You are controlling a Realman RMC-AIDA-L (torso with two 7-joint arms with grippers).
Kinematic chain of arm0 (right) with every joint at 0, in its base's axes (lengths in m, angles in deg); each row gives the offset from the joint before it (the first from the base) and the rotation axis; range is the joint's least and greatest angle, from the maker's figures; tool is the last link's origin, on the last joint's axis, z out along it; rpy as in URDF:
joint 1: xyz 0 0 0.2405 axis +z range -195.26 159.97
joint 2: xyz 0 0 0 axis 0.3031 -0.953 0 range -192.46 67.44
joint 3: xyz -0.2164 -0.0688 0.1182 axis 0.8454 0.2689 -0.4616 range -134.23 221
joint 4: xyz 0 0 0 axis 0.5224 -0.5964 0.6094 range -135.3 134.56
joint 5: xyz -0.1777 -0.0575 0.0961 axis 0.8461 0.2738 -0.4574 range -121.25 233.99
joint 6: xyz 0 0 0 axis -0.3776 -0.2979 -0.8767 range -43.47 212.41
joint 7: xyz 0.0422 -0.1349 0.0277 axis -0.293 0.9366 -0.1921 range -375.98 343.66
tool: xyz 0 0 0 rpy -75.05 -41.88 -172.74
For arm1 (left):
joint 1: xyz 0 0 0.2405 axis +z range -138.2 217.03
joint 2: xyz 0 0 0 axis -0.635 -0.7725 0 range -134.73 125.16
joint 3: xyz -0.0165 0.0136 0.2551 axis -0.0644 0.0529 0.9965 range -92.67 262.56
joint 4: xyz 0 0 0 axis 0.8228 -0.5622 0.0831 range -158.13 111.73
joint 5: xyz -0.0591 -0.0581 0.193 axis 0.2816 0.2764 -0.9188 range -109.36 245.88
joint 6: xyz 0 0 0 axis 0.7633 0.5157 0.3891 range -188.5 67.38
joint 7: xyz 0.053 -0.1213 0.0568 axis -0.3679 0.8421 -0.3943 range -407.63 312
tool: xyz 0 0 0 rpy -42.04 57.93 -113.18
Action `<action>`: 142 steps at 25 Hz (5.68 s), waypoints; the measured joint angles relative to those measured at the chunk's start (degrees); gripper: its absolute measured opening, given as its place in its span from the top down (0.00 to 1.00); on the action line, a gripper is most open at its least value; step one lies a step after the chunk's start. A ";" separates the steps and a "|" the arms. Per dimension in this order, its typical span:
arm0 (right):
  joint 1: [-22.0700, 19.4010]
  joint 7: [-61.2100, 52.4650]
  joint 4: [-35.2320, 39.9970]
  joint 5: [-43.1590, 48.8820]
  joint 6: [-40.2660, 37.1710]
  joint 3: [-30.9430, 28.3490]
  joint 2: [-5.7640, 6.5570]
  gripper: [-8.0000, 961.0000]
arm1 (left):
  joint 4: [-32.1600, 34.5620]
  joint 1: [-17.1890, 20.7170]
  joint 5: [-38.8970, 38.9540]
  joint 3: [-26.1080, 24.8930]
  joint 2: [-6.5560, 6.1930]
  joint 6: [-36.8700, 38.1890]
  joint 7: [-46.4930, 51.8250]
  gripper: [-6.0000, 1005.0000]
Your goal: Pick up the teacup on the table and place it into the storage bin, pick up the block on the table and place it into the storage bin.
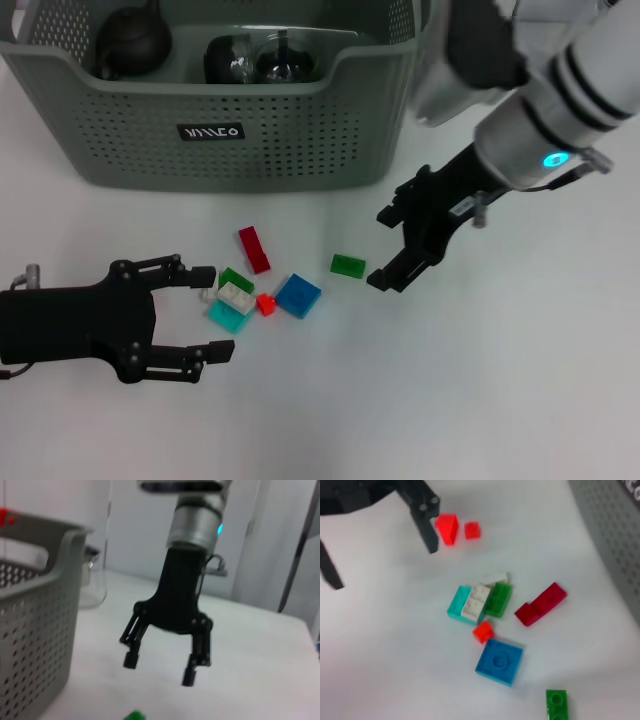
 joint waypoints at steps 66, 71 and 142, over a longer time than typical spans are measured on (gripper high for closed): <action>0.45 -12.00 -3.48 -9.02 18.46 23.18 0.28 0.77 | -0.78 -1.65 -0.63 -1.68 0.35 -3.97 -0.28 0.13; -2.99 -14.26 8.53 -6.79 7.43 17.85 1.23 0.76 | -0.77 -0.93 -0.71 -1.97 -0.08 -3.97 -0.28 0.13; -17.55 -9.94 39.42 -21.99 -19.60 -1.61 0.63 0.22 | -2.35 -1.01 -0.71 -2.75 -0.03 -5.39 -0.48 0.13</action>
